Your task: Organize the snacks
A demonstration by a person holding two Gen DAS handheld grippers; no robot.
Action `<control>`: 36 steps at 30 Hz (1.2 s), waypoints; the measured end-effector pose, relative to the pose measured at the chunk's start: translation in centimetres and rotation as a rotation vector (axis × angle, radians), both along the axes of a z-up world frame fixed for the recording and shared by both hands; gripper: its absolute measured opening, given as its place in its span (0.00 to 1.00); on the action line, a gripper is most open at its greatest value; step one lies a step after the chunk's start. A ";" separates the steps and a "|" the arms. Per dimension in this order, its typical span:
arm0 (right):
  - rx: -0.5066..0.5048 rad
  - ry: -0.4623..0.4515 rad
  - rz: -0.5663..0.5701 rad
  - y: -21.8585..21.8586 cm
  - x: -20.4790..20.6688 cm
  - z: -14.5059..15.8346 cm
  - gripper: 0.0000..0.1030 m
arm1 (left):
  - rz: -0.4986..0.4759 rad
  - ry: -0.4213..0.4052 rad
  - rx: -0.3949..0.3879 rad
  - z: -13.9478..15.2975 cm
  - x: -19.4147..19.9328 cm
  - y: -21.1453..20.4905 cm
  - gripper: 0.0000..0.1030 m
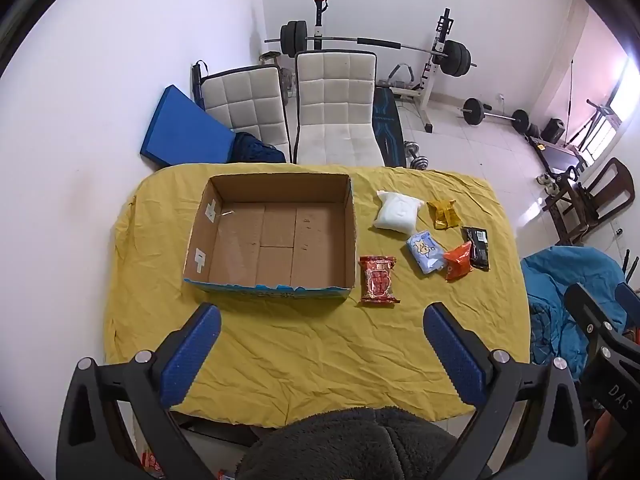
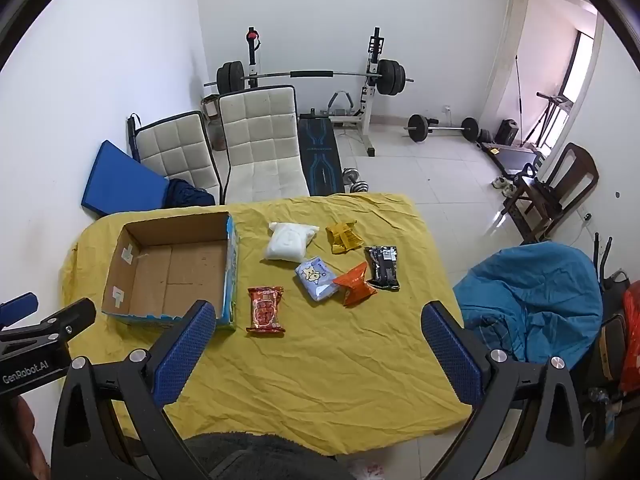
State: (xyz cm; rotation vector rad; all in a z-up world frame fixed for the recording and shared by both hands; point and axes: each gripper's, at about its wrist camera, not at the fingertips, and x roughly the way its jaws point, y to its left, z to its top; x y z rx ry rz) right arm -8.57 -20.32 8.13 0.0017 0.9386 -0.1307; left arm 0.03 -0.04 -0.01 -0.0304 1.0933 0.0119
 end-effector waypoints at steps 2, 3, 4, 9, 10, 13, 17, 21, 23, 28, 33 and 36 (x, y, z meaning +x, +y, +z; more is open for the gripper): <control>-0.005 0.003 0.001 0.0 0.0 0.0 1.00 | 0.004 -0.006 -0.002 0.0 0.0 0.0 1.00; -0.008 0.004 0.001 0.1 0.1 0.0 1.00 | 0.003 -0.005 -0.001 0.0 0.0 0.0 1.00; -0.009 0.004 0.002 0.1 0.1 0.0 1.00 | 0.003 -0.007 0.000 0.0 0.0 0.1 1.00; -0.003 -0.009 0.003 0.2 0.1 0.2 1.00 | 0.012 -0.019 -0.003 0.3 0.1 0.7 1.00; -0.006 -0.010 0.002 0.2 0.0 0.1 1.00 | 0.013 -0.021 -0.001 0.3 0.2 0.8 1.00; 0.000 -0.007 0.002 0.3 0.2 0.3 1.00 | 0.011 -0.027 0.004 0.6 0.3 0.9 1.00; 0.001 -0.011 0.001 -0.1 0.1 1.0 1.00 | 0.007 -0.039 0.018 1.0 0.2 0.5 1.00; -0.003 -0.020 -0.005 -0.3 0.0 0.3 1.00 | 0.004 -0.053 0.028 1.1 0.2 0.2 1.00; -0.004 -0.021 -0.007 -0.3 -0.1 0.3 1.00 | 0.001 -0.053 0.026 1.1 0.3 0.2 1.00; -0.006 -0.025 -0.012 -0.4 0.0 0.2 1.00 | 0.003 -0.057 0.026 1.2 0.2 0.2 1.00; -0.004 -0.028 -0.014 -0.4 0.0 0.2 1.00 | -0.001 -0.065 0.032 1.2 0.2 -0.1 1.00; -0.004 -0.028 -0.016 -0.3 0.0 0.2 1.00 | -0.002 -0.069 0.039 1.1 0.3 -0.1 1.00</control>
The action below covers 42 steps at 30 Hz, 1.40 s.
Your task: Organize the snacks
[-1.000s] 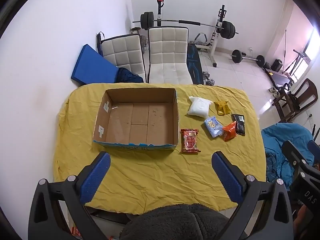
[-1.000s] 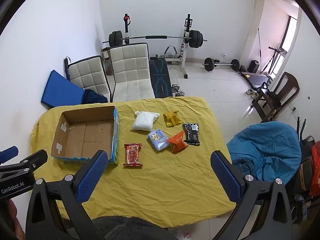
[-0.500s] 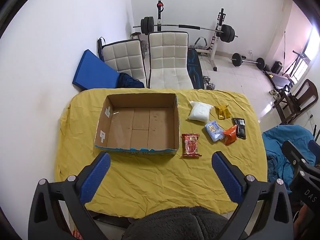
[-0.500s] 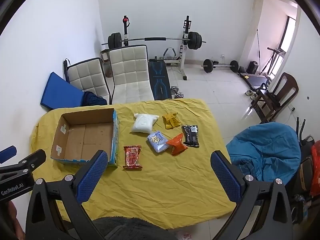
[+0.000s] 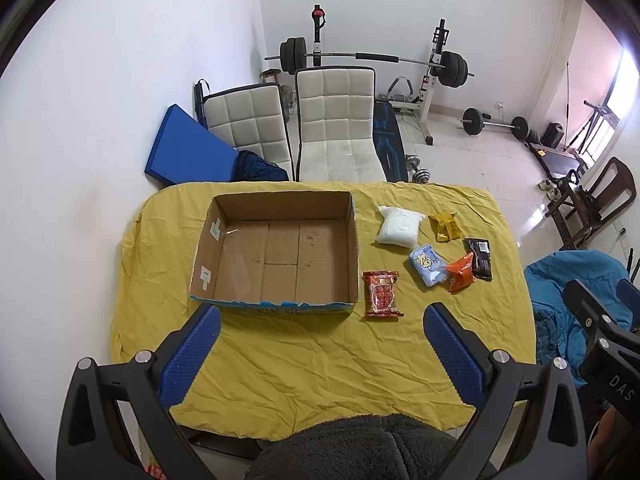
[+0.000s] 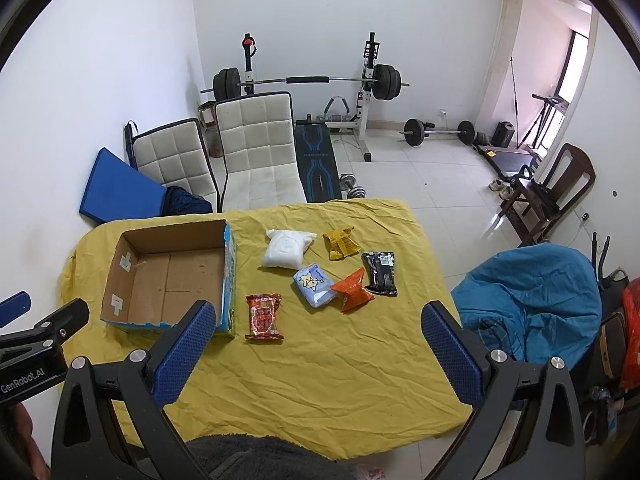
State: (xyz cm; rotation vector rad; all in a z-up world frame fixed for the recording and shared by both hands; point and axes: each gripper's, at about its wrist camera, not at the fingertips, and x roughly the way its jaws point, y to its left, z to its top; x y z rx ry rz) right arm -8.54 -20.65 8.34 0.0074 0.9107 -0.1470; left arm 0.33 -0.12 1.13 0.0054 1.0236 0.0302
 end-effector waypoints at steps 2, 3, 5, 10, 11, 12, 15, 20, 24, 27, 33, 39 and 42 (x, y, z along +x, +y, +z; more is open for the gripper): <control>0.003 -0.001 0.002 0.0 0.0 0.0 1.00 | 0.003 -0.002 0.001 0.0 0.1 0.1 1.00; -0.001 -0.001 0.002 0.0 0.1 0.1 1.00 | 0.003 -0.003 -0.002 0.0 0.1 0.3 1.00; 0.001 -0.001 0.001 -0.1 0.1 0.1 1.00 | 0.004 -0.006 -0.001 0.0 0.1 0.3 1.00; 0.000 -0.002 -0.001 -0.1 0.1 0.2 1.00 | 0.003 -0.007 0.002 -0.1 0.3 0.3 1.00; -0.003 -0.002 -0.003 -0.1 0.1 0.2 1.00 | 0.002 -0.006 0.002 0.0 0.3 0.3 1.00; 0.000 -0.003 -0.003 0.0 0.0 0.4 1.00 | 0.003 -0.006 0.003 0.0 0.3 0.4 1.00; -0.001 -0.002 -0.002 0.1 0.0 0.3 1.00 | 0.000 -0.011 0.006 0.1 0.3 0.2 1.00; -0.003 -0.001 0.001 0.2 -0.1 0.3 1.00 | -0.005 -0.013 0.008 0.3 0.1 0.1 1.00; -0.006 -0.003 0.000 0.4 -0.1 0.3 1.00 | -0.005 -0.015 0.008 0.3 0.1 0.2 1.00; -0.006 0.000 -0.001 0.4 -0.1 0.3 1.00 | -0.005 -0.014 0.007 0.2 0.1 0.1 1.00; -0.003 -0.002 0.000 0.4 -0.2 0.4 1.00 | -0.007 -0.014 0.010 0.1 0.1 0.1 1.00; -0.008 -0.003 0.001 0.4 -0.2 0.3 1.00 | -0.007 -0.015 0.010 0.1 -0.1 0.0 1.00; -0.006 -0.007 0.004 0.5 -0.2 0.4 1.00 | -0.006 -0.016 0.010 0.1 -0.1 0.0 1.00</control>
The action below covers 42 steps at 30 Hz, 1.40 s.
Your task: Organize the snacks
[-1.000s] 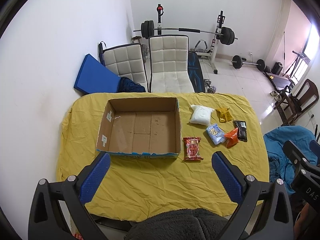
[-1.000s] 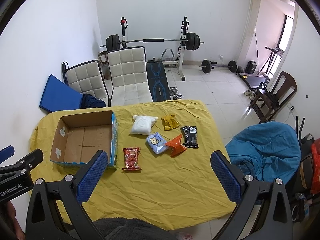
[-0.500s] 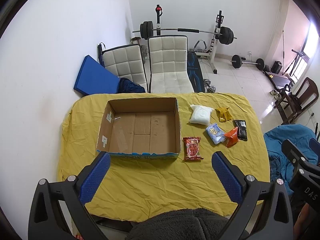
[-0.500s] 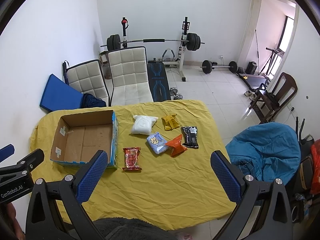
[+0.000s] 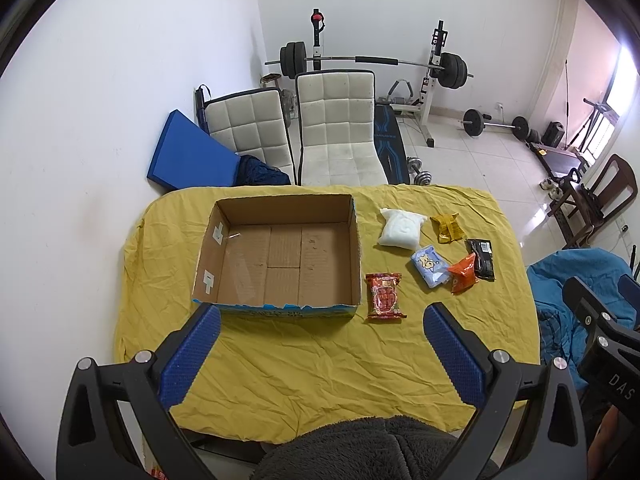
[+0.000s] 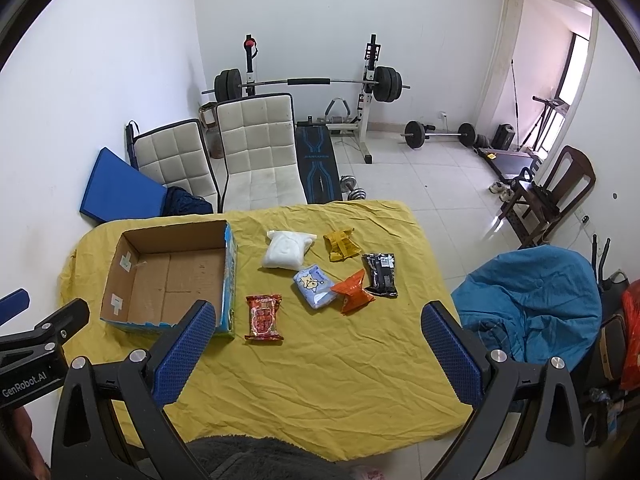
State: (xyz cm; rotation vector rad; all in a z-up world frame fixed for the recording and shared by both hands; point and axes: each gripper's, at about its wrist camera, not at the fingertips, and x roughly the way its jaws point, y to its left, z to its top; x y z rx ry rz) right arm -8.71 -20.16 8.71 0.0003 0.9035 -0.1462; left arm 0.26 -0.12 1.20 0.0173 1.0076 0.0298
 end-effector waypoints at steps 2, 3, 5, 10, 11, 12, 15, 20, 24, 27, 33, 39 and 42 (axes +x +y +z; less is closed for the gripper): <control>0.001 -0.002 0.002 0.1 0.0 0.0 1.00 | 0.000 0.001 -0.001 0.0 0.0 0.0 1.00; 0.000 -0.001 0.003 0.0 0.1 0.0 1.00 | 0.000 0.002 -0.001 0.0 0.0 0.0 1.00; -0.001 0.000 0.006 0.1 0.2 0.0 1.00 | 0.001 0.009 -0.003 -0.2 -0.1 0.0 1.00; 0.004 0.007 0.009 -0.2 0.4 -0.1 1.00 | -0.001 0.023 -0.002 -0.7 0.2 -0.3 1.00; 0.006 0.008 0.008 -0.2 0.4 -0.2 1.00 | -0.001 0.026 -0.002 -0.7 0.3 -0.3 1.00; 0.006 0.009 0.008 -0.2 0.6 -0.3 1.00 | -0.002 0.029 -0.002 -0.8 0.5 -0.4 1.00; 0.008 0.022 0.001 -0.7 1.0 -0.9 1.00 | -0.005 0.043 -0.005 -1.2 1.1 -0.7 1.00; 0.017 0.053 -0.028 -2.4 2.4 -2.4 1.00 | -0.034 0.056 -0.008 -2.4 3.1 -2.1 1.00; 0.012 0.089 -0.092 -6.0 4.5 -4.7 1.00 | -0.081 0.097 -0.001 -4.5 6.3 -4.3 1.00; 0.013 0.129 -0.142 -9.2 6.6 -7.0 1.00 | -0.115 0.157 -0.021 -7.4 9.3 -6.1 1.00; 0.014 0.257 -0.180 -16.0 13.2 -14.8 1.00 | -0.153 0.347 -0.099 -15.8 16.0 -10.5 1.00; 0.069 0.405 -0.184 -22.2 21.4 -25.3 1.00 | -0.109 0.529 -0.161 -25.0 22.6 -14.9 1.00; 0.117 0.474 -0.192 -24.7 25.5 -30.4 1.00 | -0.079 0.622 -0.214 -29.0 24.5 -16.6 1.00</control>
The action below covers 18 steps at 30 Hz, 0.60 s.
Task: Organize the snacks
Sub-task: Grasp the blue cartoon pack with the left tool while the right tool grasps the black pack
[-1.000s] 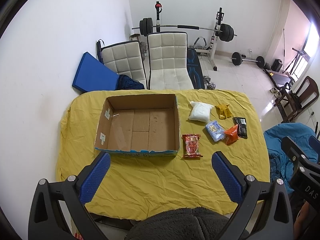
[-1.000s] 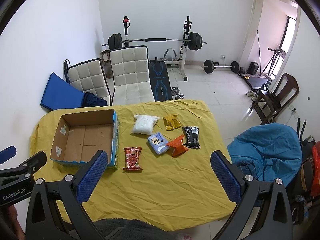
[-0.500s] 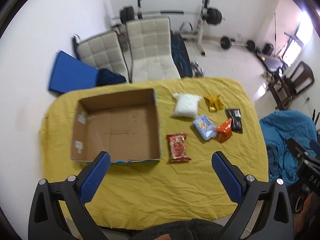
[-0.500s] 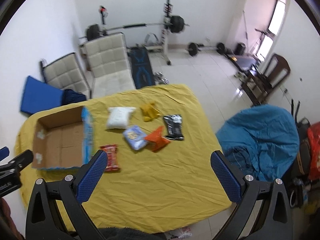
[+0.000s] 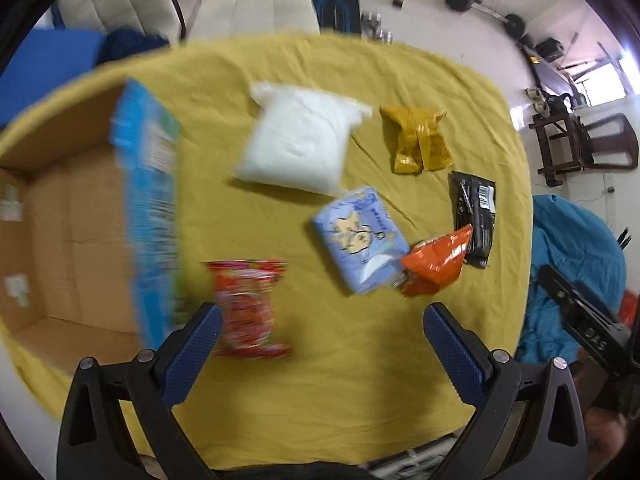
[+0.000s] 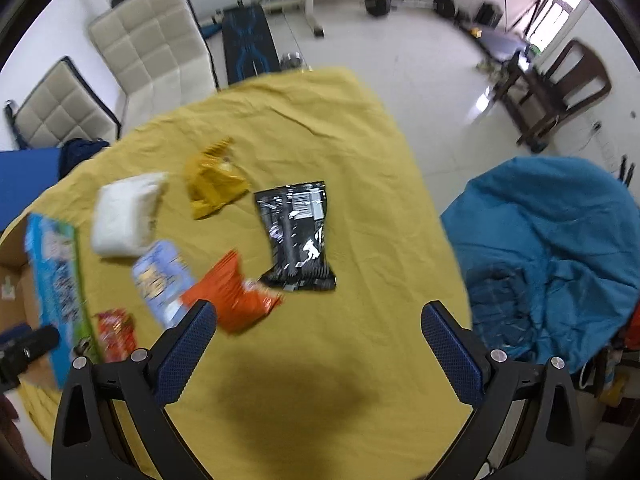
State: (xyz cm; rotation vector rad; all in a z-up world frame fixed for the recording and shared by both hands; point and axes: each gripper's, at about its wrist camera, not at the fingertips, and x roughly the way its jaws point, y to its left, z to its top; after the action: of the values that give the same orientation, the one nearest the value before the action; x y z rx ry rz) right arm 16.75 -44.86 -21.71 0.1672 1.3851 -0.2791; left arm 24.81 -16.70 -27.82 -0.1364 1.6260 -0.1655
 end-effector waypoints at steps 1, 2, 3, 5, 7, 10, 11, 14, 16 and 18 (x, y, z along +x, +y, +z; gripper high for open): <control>0.009 0.016 -0.002 -0.4 0.8 -1.2 1.00 | 0.017 0.034 -0.014 -1.3 0.6 -0.5 1.00; 0.017 0.033 -0.007 -1.1 1.8 -2.7 1.00 | 0.033 0.071 -0.025 -2.7 1.1 -1.0 1.00; 0.033 0.057 -0.008 -1.5 2.9 -4.4 1.00 | 0.048 0.107 -0.042 -4.1 1.8 -1.5 1.00; 0.054 0.102 -0.023 -2.1 4.5 -7.3 0.99 | 0.087 0.173 -0.063 -6.4 2.6 -2.3 1.00; 0.082 0.136 -0.039 -2.5 5.5 -9.6 0.97 | 0.110 0.216 -0.088 -7.9 3.4 -2.9 1.00; 0.120 0.165 -0.061 -2.7 7.1 -12.2 0.97 | 0.121 0.252 -0.075 -9.9 4.7 -3.7 1.00; 0.128 0.170 -0.066 -2.6 7.4 -12.8 0.96 | 0.124 0.261 -0.064 -10.5 4.9 -3.9 1.00; 0.156 0.193 -0.069 -2.5 8.7 -14.7 0.92 | 0.142 0.277 -0.052 -11.5 5.4 -4.2 1.00; 0.156 0.211 -0.065 -2.2 9.4 -15.8 0.87 | 0.141 0.281 -0.037 -11.9 5.5 -4.4 1.00; 0.159 0.224 -0.062 -2.1 9.7 -16.8 0.81 | 0.127 0.280 -0.011 -12.2 5.5 -4.7 0.95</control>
State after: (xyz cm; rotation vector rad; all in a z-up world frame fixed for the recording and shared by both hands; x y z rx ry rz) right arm 26.49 -46.94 -38.49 0.3187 1.6277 -0.2438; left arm 30.27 -21.39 -40.06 -0.2811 1.8890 -0.0591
